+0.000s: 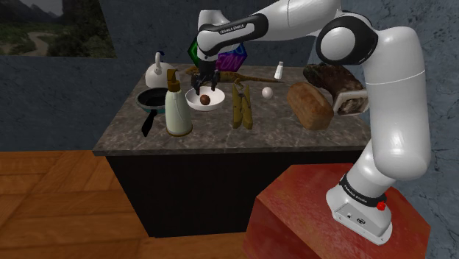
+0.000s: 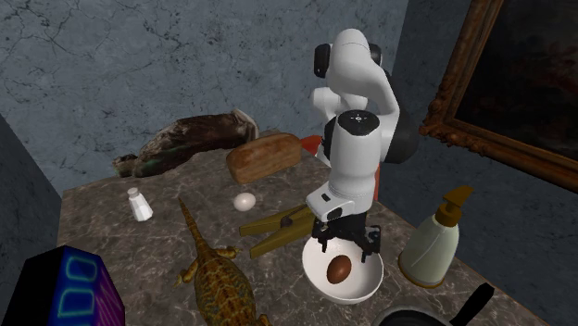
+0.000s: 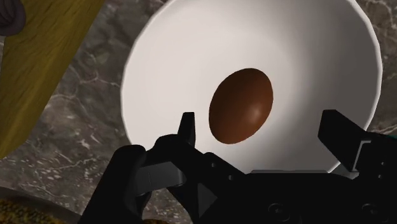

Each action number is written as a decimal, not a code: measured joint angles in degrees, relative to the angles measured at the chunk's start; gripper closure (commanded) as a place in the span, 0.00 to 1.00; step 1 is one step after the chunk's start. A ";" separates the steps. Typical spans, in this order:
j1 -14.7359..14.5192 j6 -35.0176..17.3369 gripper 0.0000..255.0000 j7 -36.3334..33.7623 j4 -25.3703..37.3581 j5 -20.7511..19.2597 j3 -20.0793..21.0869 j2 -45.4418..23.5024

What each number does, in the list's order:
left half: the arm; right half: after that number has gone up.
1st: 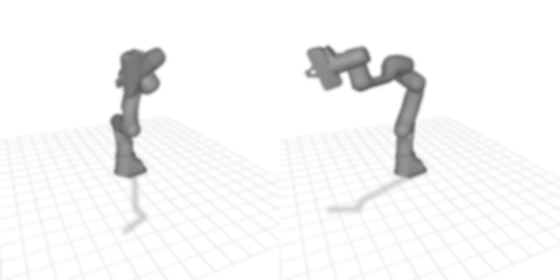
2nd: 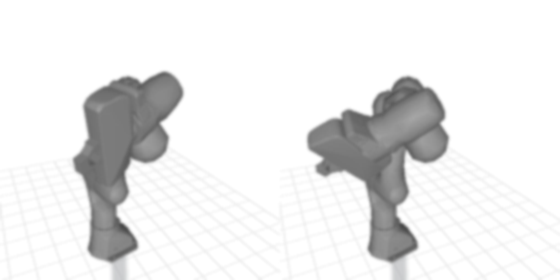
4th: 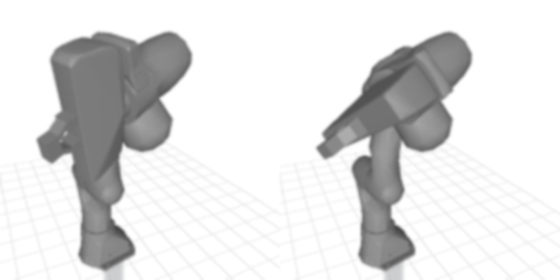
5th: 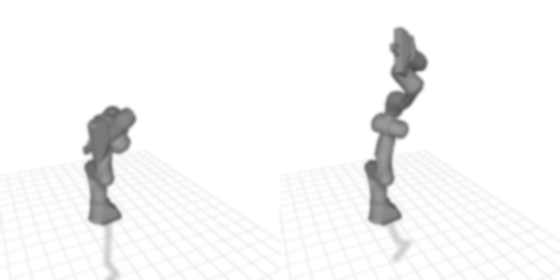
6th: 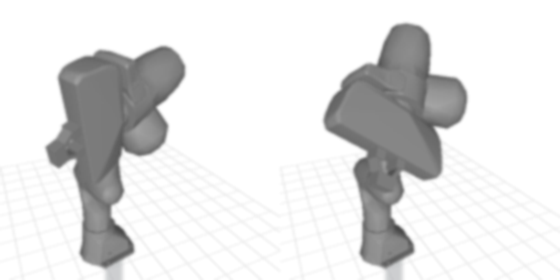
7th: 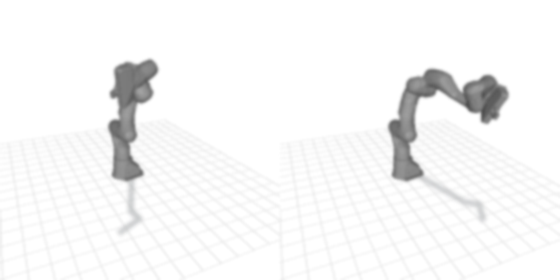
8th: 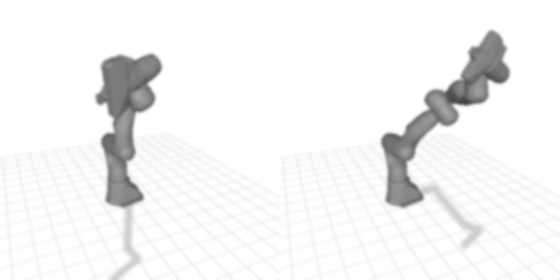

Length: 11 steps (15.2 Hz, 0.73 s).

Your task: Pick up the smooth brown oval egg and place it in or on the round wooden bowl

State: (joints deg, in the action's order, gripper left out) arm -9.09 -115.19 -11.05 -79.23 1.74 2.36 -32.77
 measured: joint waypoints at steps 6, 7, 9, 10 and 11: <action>0.09 5.14 0.00 -0.07 4.36 -0.02 -0.01 0.86; 0.09 5.77 0.00 -0.11 4.45 -0.01 -0.01 1.39; 0.17 6.07 0.00 -0.03 4.32 0.01 -0.02 1.79; 0.17 6.09 0.00 -0.03 4.20 0.02 -0.02 1.91; 0.18 6.11 0.00 -0.02 4.18 0.02 -0.02 1.94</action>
State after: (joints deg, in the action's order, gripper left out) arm -8.92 -109.08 -11.08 -75.05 1.75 2.34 -30.83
